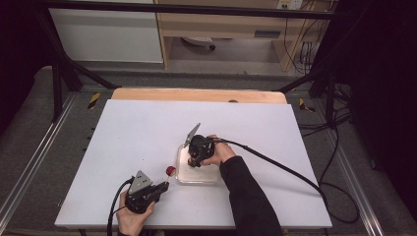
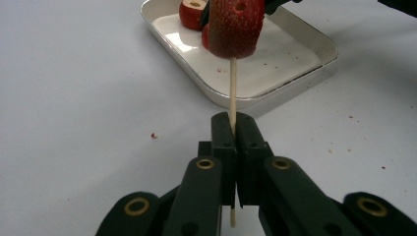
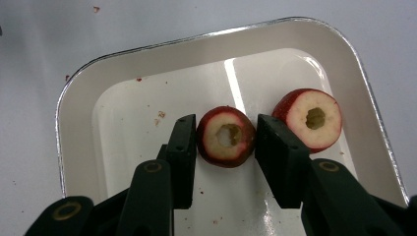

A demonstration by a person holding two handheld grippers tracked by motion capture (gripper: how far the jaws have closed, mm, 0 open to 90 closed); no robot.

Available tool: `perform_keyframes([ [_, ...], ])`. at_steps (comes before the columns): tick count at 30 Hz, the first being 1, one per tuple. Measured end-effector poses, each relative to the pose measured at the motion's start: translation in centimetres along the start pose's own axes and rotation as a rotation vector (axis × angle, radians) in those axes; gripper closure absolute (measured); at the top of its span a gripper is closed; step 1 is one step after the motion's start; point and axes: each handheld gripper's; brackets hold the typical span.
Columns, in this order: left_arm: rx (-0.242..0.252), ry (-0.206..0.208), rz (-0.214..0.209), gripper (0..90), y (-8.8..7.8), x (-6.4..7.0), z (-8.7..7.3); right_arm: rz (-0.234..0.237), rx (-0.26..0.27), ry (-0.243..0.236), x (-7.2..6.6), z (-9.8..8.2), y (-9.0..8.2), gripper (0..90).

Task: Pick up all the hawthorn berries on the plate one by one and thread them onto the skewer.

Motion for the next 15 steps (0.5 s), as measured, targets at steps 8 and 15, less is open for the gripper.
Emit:
perform_keyframes([
  [8, 0.022, -0.023, -0.004, 88.3, -0.1, 0.2, 0.0, -0.016, 0.072, 0.099, -0.4, 0.2, -2.0, 61.1],
  [15, 0.065, -0.042, -0.004, 88.3, -0.1, 1.0, 0.2, -0.021, 0.3, 0.312, -1.2, -0.7, -5.6, 61.2],
])
Point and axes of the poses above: each handheld gripper's, and its own axes: y roughly forward along the jaws, z roughly out of its top, x roughly to its right, and after that the axes turned 4 degrees about z, right-handed
